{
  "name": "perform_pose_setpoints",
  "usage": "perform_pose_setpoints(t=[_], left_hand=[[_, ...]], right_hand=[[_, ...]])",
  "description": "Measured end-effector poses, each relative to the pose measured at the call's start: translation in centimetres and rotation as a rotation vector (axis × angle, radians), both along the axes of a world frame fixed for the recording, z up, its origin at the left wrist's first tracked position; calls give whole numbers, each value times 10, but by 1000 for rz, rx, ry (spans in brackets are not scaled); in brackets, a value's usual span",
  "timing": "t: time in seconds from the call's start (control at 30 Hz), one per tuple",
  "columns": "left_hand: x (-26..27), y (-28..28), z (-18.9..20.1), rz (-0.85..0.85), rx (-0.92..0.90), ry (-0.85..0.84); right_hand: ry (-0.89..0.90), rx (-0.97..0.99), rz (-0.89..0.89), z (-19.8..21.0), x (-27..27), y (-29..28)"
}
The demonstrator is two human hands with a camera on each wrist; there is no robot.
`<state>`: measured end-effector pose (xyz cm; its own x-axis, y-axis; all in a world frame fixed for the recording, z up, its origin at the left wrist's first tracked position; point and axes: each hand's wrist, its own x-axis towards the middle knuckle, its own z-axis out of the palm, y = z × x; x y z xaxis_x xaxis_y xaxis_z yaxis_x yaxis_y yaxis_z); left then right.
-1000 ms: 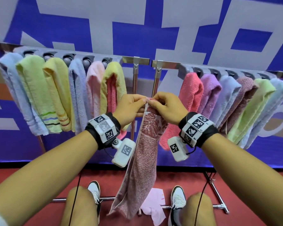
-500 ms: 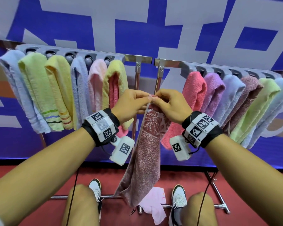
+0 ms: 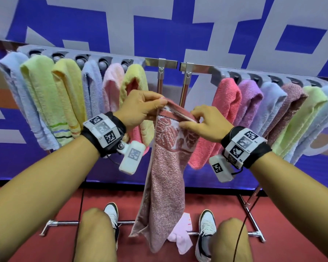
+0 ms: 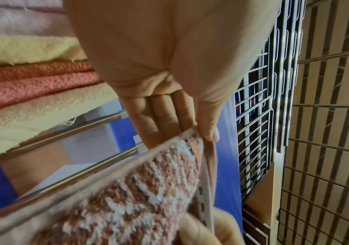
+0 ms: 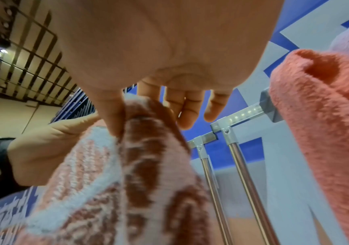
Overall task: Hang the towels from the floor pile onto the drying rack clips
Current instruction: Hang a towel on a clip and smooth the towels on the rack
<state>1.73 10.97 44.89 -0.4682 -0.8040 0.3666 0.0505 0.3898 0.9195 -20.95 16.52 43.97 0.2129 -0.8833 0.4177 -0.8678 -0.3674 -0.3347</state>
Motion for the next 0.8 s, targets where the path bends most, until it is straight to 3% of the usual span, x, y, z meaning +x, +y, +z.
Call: perform_pose_setpoints(t=[0.37,0.5,0.7,0.8], left_hand=[[17,-4,-4,-87,-9,-63],[21,-9,-10,-74,41,-41],[29,-20,-30,-49,91,-92],[32,-24,-36,26,60,-160]], right_hand=[[-146,432,65,-19,-14,7],[-394,438,30,-19,-14,6],[-13,318,-64,-24,-19,7],[10,132,-107,-17,-18,7]])
